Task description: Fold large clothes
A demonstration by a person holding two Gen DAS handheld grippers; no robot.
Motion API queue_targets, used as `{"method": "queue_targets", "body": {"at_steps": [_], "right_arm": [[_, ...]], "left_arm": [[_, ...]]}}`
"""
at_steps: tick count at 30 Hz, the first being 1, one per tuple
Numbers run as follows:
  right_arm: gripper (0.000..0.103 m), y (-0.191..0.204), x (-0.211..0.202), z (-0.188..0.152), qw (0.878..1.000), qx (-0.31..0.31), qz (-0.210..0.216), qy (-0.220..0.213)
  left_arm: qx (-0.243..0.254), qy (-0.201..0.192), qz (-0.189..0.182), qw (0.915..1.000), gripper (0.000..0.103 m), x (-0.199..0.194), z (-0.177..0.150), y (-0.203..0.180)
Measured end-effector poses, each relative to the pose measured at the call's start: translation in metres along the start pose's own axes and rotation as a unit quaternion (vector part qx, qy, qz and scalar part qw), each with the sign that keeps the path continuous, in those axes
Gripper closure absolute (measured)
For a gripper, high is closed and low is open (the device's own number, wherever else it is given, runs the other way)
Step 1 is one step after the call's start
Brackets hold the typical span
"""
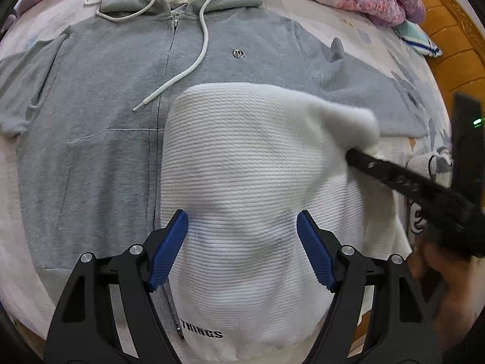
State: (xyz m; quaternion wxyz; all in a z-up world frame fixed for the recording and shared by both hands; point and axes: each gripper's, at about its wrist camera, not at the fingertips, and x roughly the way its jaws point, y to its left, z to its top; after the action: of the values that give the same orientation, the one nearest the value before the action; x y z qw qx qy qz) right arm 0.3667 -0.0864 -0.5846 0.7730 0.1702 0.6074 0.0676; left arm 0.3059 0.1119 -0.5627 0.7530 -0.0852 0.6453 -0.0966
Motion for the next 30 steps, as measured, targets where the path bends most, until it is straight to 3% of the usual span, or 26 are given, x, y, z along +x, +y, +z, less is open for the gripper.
{"method": "queue_targets", "body": {"at_steps": [6,11,16,18,19,20,24,26,29,30], "right_arm": [[0.103,-0.005,-0.014,-0.008,1.0,0.003,-0.014,0.0],[0.102,-0.029,-0.04,-0.067,0.998,0.013,-0.062,0.016],[0.1,-0.059,-0.058,-0.131,0.997,0.06,-0.032,0.028],[0.091,-0.069,-0.065,-0.15,0.995,0.094,-0.015,0.031],[0.071,-0.075,-0.067,-0.161,0.992,0.116,-0.016,0.035],[0.062,-0.08,-0.07,-0.17,0.99,0.136,-0.011,0.029],[0.058,-0.098,-0.075,-0.21,0.972,0.227,0.05,0.02],[0.057,-0.102,-0.073,-0.234,0.957,0.274,0.09,0.014],[0.05,-0.104,-0.069,-0.262,0.931,0.34,0.131,0.007],[0.049,-0.103,-0.065,-0.273,0.918,0.369,0.147,0.001]], "left_arm": [[-0.033,-0.01,-0.04,0.9986,0.027,-0.021,-0.019,0.018],[-0.063,0.02,-0.055,0.9963,0.026,-0.017,-0.074,0.038],[-0.131,0.067,-0.091,0.9849,0.025,0.01,-0.128,0.051],[-0.149,0.067,-0.105,0.9809,0.025,0.017,-0.143,0.053],[-0.162,0.063,-0.114,0.9781,0.025,0.018,-0.149,0.054],[-0.181,0.059,-0.128,0.9734,0.025,0.021,-0.153,0.058],[-0.21,0.063,-0.162,0.9622,0.025,0.027,-0.157,0.067],[-0.201,0.064,-0.17,0.9625,0.033,0.025,-0.157,0.065],[-0.178,0.063,-0.169,0.9672,0.055,0.017,-0.159,0.062],[-0.175,0.063,-0.175,0.967,0.068,0.013,-0.159,0.064]]}}
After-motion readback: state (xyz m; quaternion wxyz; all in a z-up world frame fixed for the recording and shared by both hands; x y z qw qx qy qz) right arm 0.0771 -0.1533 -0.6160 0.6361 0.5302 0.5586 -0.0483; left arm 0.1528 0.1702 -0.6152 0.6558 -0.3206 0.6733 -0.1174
